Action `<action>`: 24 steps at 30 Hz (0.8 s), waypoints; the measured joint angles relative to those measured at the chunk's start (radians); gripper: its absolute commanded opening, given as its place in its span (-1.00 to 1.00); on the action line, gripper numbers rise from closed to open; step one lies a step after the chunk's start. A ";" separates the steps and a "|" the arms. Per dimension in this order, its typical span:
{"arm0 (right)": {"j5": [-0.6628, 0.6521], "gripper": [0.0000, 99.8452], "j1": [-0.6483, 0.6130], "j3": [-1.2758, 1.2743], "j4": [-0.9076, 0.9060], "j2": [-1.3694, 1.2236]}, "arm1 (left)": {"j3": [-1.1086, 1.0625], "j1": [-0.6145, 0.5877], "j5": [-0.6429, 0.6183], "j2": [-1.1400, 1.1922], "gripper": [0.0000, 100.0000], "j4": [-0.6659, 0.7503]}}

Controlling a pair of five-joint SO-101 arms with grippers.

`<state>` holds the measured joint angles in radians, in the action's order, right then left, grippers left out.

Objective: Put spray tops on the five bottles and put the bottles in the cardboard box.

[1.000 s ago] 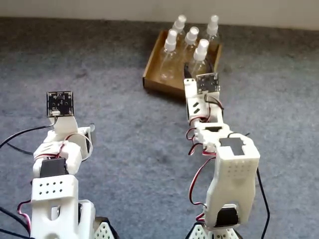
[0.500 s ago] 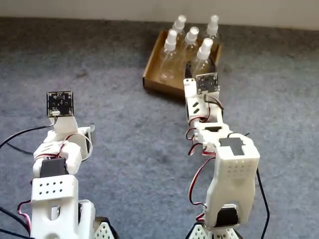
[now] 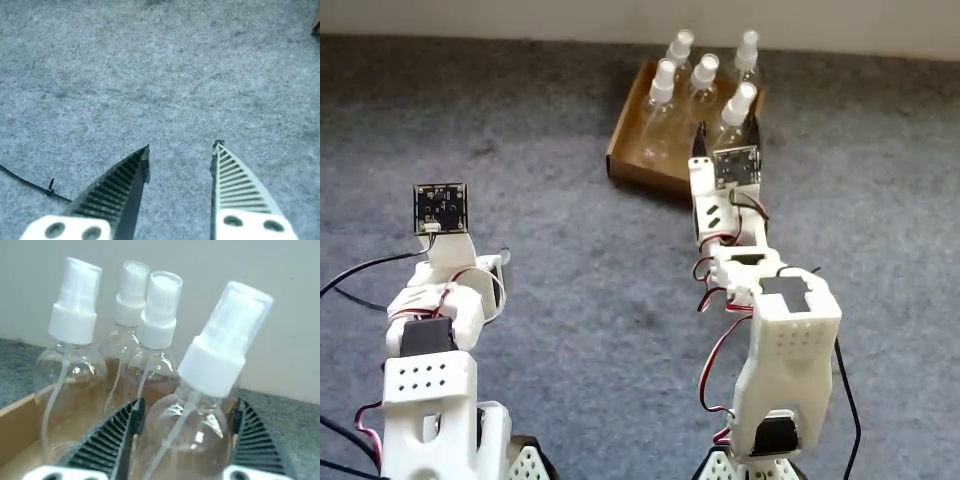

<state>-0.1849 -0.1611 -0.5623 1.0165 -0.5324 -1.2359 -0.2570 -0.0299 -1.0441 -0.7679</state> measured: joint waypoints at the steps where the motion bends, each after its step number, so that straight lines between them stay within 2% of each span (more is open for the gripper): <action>1: 0.000 -0.53 0.000 0.000 0.000 0.000 | 0.000 0.000 0.000 0.000 -0.61 0.000; 15: 0.000 -0.52 0.000 0.000 0.009 0.000 | 0.000 0.000 0.002 0.000 -0.61 0.000; 24: -0.063 -0.41 -0.002 0.000 0.072 0.000 | 0.000 0.000 0.002 0.000 -0.61 0.000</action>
<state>-0.2478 -0.1626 -0.5623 1.0886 -0.5324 -1.2359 -0.2570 -0.0284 -1.0441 -0.7679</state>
